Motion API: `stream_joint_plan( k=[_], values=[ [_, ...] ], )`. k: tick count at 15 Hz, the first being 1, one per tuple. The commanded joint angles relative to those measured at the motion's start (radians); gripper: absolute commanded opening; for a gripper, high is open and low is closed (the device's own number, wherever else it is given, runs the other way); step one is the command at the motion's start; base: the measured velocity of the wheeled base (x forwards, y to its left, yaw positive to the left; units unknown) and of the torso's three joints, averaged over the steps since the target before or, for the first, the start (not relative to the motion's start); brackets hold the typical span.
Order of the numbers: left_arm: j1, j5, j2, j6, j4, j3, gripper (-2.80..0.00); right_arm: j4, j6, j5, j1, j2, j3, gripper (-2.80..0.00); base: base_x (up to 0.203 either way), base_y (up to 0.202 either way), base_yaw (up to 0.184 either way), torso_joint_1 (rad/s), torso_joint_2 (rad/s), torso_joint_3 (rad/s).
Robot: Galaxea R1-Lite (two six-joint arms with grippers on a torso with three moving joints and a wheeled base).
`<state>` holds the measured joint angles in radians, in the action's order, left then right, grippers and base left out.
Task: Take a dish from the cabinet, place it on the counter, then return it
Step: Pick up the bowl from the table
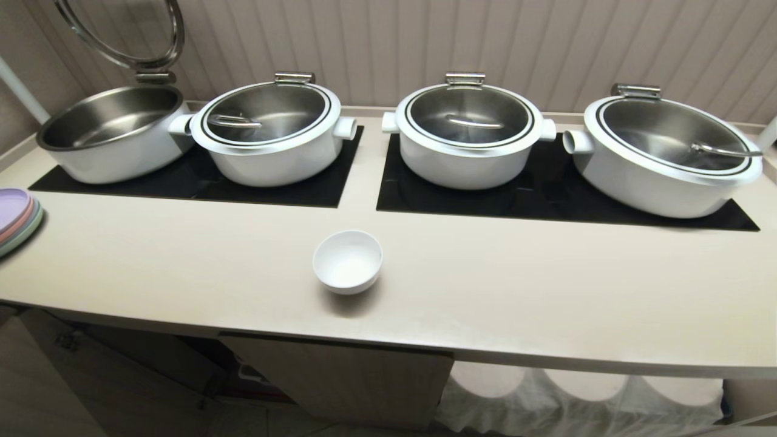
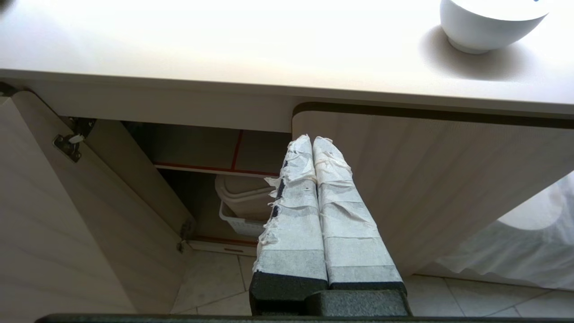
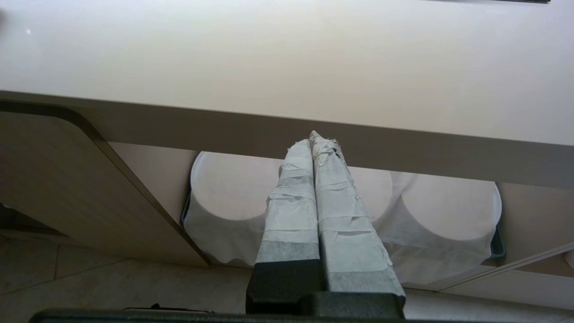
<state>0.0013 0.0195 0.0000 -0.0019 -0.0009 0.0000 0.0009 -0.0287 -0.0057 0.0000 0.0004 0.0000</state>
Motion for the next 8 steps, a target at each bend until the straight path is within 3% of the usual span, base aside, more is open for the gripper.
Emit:
stream_joint_plan(
  k=[1, 6, 8],
  values=[
    [0.000, 0.002, 0.000, -0.003, -0.001, 0.000, -2.80, 0.001, 0.000, 0.000, 0.000, 0.000, 0.000, -2.80, 0.000, 0.000, 0.000, 0.000, 0.00, 0.000],
    [0.000, -0.003, 0.000, -0.004, -0.001, 0.000, -2.80, 0.000, 0.000, 0.000, 0.000, 0.000, 0.000, -2.80, 0.000, 0.000, 0.000, 0.000, 0.00, 0.000],
    [0.000, -0.003, 0.000, 0.046, -0.001, 0.000, -2.80, 0.001, 0.000, 0.000, 0.001, 0.000, 0.000, -2.80, 0.000, 0.000, 0.000, 0.000, 0.00, 0.000]
  ],
)
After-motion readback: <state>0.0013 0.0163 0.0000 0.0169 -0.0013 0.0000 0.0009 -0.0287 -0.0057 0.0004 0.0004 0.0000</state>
